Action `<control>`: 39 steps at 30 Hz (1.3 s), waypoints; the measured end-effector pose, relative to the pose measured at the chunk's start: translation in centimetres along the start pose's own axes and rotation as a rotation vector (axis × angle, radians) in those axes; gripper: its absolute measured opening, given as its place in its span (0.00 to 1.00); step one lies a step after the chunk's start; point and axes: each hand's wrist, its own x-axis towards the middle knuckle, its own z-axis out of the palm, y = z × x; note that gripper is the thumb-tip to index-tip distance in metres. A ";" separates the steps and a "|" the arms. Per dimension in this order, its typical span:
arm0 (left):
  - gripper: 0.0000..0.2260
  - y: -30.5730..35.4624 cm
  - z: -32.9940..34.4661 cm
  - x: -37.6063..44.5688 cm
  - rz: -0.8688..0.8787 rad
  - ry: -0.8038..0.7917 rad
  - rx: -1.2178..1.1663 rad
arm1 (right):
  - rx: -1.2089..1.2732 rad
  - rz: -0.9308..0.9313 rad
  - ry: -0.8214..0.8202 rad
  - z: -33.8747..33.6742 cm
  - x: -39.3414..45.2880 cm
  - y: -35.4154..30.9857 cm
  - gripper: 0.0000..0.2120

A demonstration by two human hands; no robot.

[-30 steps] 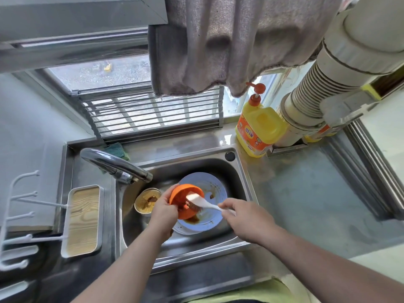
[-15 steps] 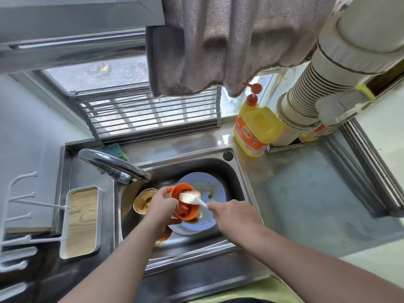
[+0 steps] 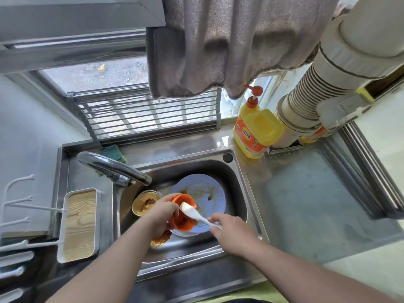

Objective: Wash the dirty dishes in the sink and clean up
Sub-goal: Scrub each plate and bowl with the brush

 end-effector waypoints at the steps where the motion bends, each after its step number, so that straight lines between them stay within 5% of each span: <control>1: 0.29 -0.4 0.3 0.1 0.026 0.014 0.017 | 0.199 0.076 -0.049 0.3 0.4 0.1 0.11; 3: 0.30 -1.2 0.8 0.1 0.096 0.029 0.131 | 0.427 0.159 -0.101 0.0 1.4 0.1 0.07; 10: 0.24 -1.2 1.3 -0.9 0.330 0.258 0.212 | 0.599 0.196 -0.086 -2.6 2.4 -0.7 0.07; 16: 0.17 -0.2 0.1 -0.1 0.224 0.136 0.308 | -0.484 -0.232 0.205 -2.1 0.9 -0.3 0.12; 23: 0.27 -1.0 -0.1 -0.9 0.205 0.157 0.308 | 0.054 -0.006 -0.028 -1.9 0.9 -0.3 0.12; 29: 0.24 -1.0 0.2 -0.8 0.208 0.058 0.343 | -0.630 -0.314 0.137 -5.4 1.1 -1.9 0.15; 32: 0.27 -0.1 -0.5 -0.4 0.180 -0.012 0.442 | -0.898 -0.535 0.130 -5.4 0.4 -2.5 0.28; 39: 0.21 0.3 -2.3 0.9 0.143 -0.084 0.522 | -0.741 -0.425 0.097 -4.9 0.8 -0.4 0.18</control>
